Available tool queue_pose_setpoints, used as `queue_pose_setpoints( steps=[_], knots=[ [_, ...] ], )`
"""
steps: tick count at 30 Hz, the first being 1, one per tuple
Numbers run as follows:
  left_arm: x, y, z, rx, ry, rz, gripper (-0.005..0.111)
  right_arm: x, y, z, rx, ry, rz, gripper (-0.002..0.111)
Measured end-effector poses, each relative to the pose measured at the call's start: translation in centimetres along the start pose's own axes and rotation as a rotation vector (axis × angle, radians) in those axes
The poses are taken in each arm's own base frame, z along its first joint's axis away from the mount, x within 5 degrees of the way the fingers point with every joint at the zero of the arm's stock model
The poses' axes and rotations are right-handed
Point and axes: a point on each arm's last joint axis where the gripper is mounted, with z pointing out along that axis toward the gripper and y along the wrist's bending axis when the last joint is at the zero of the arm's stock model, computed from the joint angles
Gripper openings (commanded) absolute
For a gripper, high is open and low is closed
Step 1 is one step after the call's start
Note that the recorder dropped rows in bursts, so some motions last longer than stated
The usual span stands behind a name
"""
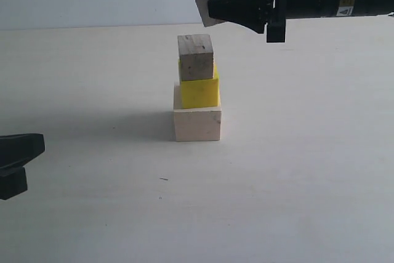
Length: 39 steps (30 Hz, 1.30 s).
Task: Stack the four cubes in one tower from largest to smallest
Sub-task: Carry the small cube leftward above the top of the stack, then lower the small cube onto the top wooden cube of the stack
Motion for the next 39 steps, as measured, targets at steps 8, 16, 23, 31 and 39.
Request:
queue_pose_setpoints(
  steps=[8, 16, 23, 31, 39],
  knots=[
    [0.0, 0.0, 0.0, -0.001, 0.0, 0.008, 0.0, 0.6, 0.3, 0.8, -0.029, 0.011, -0.034, 0.0],
    [0.0, 0.0, 0.0, -0.002, 0.0, 0.022, 0.0, 1.9, -0.1, 1.4, -0.032, 0.008, -0.011, 0.0],
    [0.0, 0.0, 0.0, -0.002, 0.0, 0.022, 0.0, 1.5, 0.7, 2.6, -0.058, -0.009, -0.018, 0.0],
    [0.0, 0.0, 0.0, -0.002, -0.002, 0.025, 0.0, 1.3, 0.6, 2.7, -0.047, -0.028, -0.036, 0.0],
    [0.0, 0.0, 0.0, -0.002, -0.002, 0.026, 0.0, 0.4, 0.1, 2.8, -0.034, -0.05, -0.063, 0.0]
  ],
)
